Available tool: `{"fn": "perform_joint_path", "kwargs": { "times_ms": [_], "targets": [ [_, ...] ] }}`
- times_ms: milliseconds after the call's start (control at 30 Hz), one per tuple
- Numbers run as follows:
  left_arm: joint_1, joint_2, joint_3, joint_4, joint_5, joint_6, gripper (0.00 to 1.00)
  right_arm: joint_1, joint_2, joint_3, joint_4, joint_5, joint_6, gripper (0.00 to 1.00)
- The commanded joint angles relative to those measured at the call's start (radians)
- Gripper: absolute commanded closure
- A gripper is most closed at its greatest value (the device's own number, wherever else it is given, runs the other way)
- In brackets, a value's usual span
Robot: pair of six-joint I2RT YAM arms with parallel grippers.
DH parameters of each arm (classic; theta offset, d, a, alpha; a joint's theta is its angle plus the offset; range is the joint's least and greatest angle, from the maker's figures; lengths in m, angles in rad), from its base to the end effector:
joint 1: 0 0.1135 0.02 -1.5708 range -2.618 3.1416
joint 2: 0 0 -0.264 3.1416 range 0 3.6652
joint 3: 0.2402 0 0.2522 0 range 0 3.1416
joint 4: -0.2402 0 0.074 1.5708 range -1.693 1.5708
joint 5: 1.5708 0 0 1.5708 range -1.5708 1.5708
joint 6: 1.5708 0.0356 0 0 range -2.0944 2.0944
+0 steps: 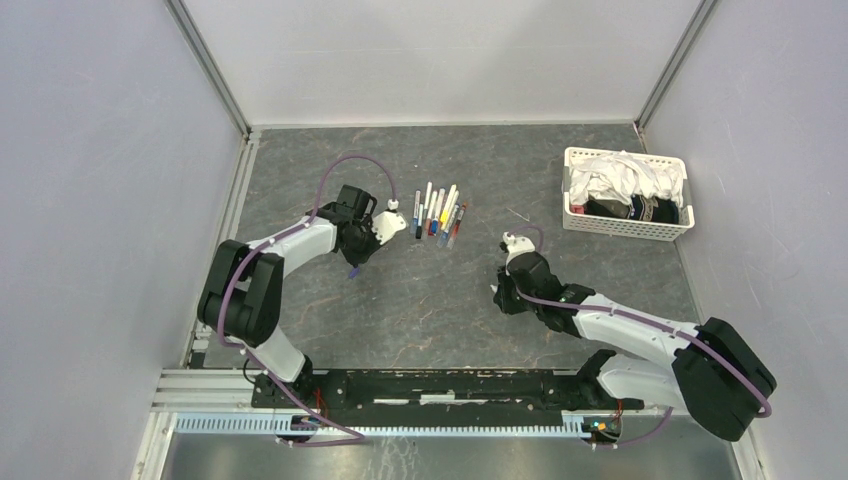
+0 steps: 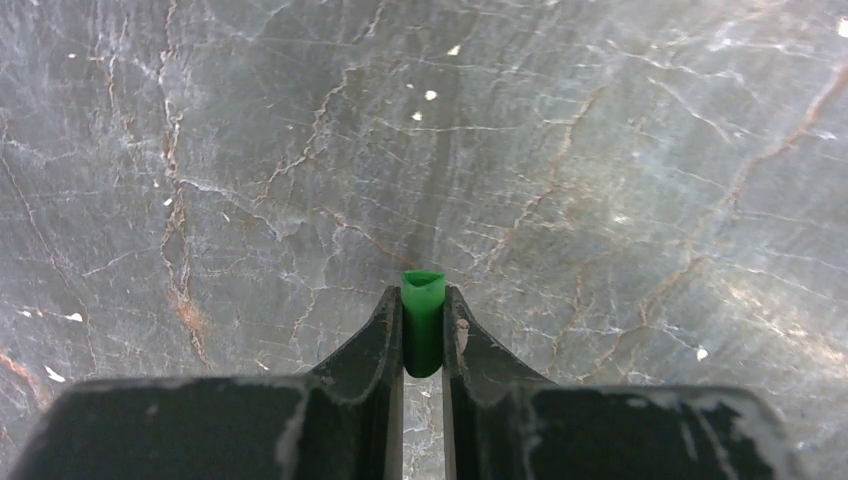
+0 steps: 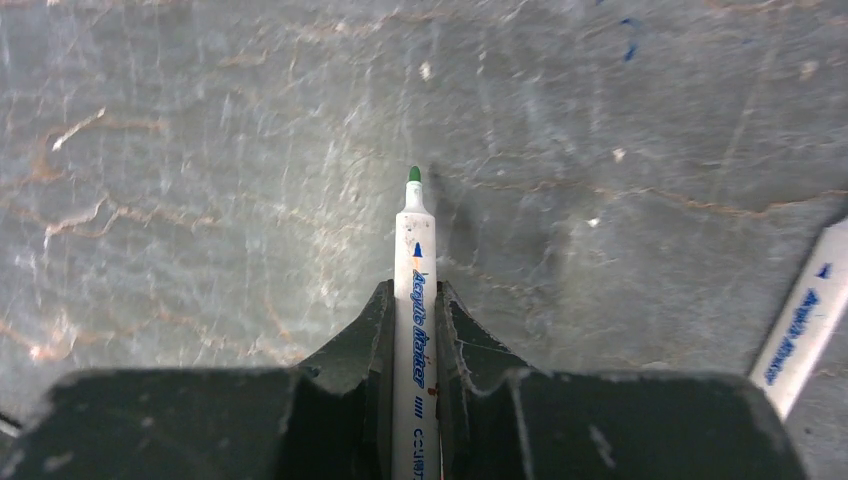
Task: Open the pen caps
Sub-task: Place the pen cap at the center of the board.
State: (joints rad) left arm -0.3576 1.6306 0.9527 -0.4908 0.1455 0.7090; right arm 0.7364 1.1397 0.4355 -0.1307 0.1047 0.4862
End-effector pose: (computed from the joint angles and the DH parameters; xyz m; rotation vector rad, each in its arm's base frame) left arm 0.2857 -0.1123 0.1696 1.4172 2.3212 -0.0983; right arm 0.1571 0.1374 0.1594 -0.2562 2.4335 0.4363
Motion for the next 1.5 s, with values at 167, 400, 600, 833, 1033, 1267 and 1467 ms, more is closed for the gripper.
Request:
{"fn": "perform_joint_path", "kwargs": {
  "times_ms": [167,400,600,833,1033,1267,1467],
  "targets": [
    [0.003,0.006,-0.005,0.098,-0.077,-0.095,0.68,0.004,0.025,-0.033,0.193,0.213,0.094,1.0],
    [0.034,-0.028,0.098,-0.037,-0.001,-0.138,0.49,0.047,0.109,-0.05,0.228,0.247,0.131,1.0],
    [0.066,-0.058,0.258,-0.22,0.053,-0.175,0.33,0.114,0.162,-0.037,0.214,0.276,0.158,0.81],
    [0.086,-0.203,0.309,-0.27,0.13,-0.196,0.18,0.161,0.188,-0.031,0.147,0.299,0.204,0.62],
    [0.091,-0.262,0.333,-0.307,0.156,-0.206,0.17,0.163,0.117,-0.022,0.059,0.313,0.212,0.6],
    [0.091,-0.292,0.323,-0.325,0.16,-0.222,0.17,0.126,-0.048,0.028,-0.055,0.312,0.179,0.49],
    [0.092,-0.319,0.32,-0.349,0.156,-0.243,0.0,0.046,-0.035,0.139,-0.096,0.255,0.106,0.47]
  ]
}}
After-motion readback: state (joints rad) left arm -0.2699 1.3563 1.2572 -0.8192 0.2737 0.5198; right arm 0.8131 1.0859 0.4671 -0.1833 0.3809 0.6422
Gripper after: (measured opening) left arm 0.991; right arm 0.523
